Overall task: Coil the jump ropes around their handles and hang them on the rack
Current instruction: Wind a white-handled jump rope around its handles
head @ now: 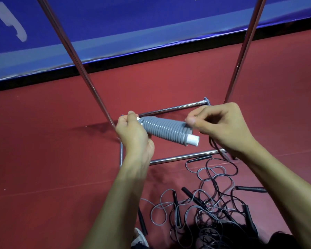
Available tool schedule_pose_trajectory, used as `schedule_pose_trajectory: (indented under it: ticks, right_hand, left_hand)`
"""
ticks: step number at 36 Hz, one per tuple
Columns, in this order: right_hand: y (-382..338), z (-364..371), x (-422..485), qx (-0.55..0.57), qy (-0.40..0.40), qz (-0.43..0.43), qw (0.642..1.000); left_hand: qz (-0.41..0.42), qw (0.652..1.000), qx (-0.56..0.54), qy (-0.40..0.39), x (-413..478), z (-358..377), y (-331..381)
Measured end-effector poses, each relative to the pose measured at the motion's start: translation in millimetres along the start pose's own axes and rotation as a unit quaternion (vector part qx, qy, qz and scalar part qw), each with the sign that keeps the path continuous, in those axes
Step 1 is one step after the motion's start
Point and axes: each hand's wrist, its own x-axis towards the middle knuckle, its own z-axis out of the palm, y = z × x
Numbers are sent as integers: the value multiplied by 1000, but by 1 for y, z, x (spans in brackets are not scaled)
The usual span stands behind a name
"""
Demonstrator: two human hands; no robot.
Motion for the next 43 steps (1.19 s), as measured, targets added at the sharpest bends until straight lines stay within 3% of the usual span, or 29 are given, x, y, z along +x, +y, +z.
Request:
schedule_pose_trajectory:
  ticks: [4, 12, 17, 26, 34, 39, 43]
  right_hand:
    - [19, 1, -6, 17, -25, 42, 999]
    - [19, 26, -5, 116, 127, 92, 981]
    - [23, 48, -16, 160, 191, 119, 961]
    - [23, 76, -33, 108, 146, 169, 969]
    - [14, 85, -35, 54, 122, 275, 952]
    - [14, 91, -43, -54, -1, 303, 951]
    - [-2, 82, -38, -165, -102, 318, 928]
  left_hand:
    - [-43, 998, -19, -35, -13, 5, -4]
    - [-184, 981, -67, -2, -18, 10, -14]
    - [-175, 979, -97, 43, -10, 9, -9]
    - [-161, 978, -100, 88, 3, 1, -11]
    - [-26, 997, -11, 71, 2, 4, -19]
    - [139, 983, 98, 68, 3, 5, -18]
    - [231, 960, 152, 40, 5, 0, -18]
